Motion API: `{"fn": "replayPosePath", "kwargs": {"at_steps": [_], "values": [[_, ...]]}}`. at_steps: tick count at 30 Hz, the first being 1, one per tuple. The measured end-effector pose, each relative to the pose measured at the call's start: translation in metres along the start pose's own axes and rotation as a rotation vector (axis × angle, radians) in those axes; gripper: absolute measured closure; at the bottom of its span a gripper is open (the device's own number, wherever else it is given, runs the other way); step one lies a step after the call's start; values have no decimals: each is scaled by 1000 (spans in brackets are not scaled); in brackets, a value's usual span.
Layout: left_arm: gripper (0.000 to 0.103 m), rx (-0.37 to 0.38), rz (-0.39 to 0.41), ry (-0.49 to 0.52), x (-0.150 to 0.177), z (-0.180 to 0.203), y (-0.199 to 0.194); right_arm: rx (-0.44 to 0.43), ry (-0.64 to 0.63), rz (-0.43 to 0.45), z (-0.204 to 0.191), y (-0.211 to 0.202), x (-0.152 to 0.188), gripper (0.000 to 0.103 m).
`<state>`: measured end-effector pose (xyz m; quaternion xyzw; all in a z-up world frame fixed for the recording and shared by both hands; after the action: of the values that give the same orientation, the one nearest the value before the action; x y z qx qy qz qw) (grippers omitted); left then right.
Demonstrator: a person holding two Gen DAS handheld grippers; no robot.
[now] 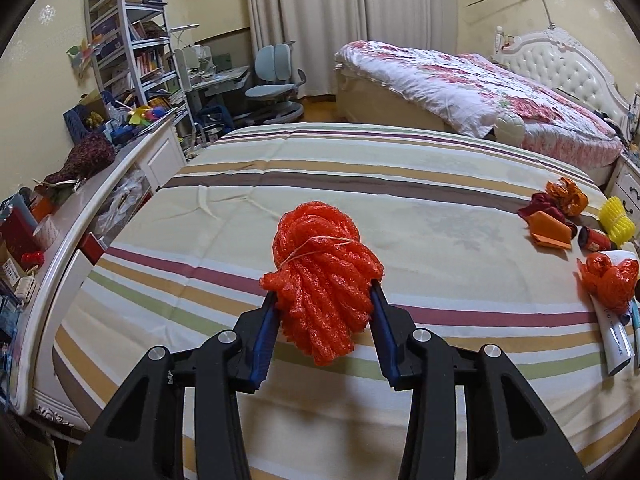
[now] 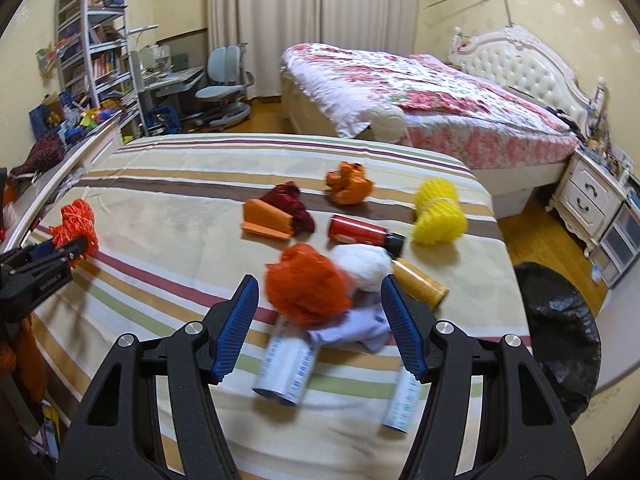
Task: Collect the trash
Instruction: 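Grasp the orange plastic bag with the right tool while the left tool holds the mesh bundle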
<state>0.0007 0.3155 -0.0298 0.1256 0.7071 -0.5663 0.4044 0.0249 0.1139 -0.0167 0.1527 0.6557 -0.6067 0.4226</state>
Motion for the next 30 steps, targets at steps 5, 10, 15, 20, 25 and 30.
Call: {"fn": "replayPosePath", "kwargs": {"at_steps": [5, 10, 15, 20, 25, 30], "values": [[60, -13, 10, -39, -2, -23, -4, 25, -34, -31, -13, 15, 0, 47], [60, -1, 8, -56, 1, -28, -3, 48, -49, -57, -15, 25, 3, 62], [60, 16, 0, -61, 3, -25, -2, 53, -63, -30, -19, 21, 2, 68], [60, 34, 4, -56, 5, -18, -6, 40, -50, 9, -16, 4, -1, 70], [60, 54, 15, -41, 5, -6, -14, 40, -24, 44, -3, -17, -3, 70], [60, 88, 30, -14, 6, 14, -24, 59, 12, 76, 16, -38, -1, 70]]}}
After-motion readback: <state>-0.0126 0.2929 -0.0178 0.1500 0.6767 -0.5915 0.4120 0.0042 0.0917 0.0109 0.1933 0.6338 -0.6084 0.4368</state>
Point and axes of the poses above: each gripper's, at about its wrist camera, not at the fingertips, and y roughly the way its jaws point, z to its right, x to its underside, the point moved 2 cm from there along y, roughly the way its jaws point, and after that the axes turned 4 degrees about -y, right-handed, at the moved point
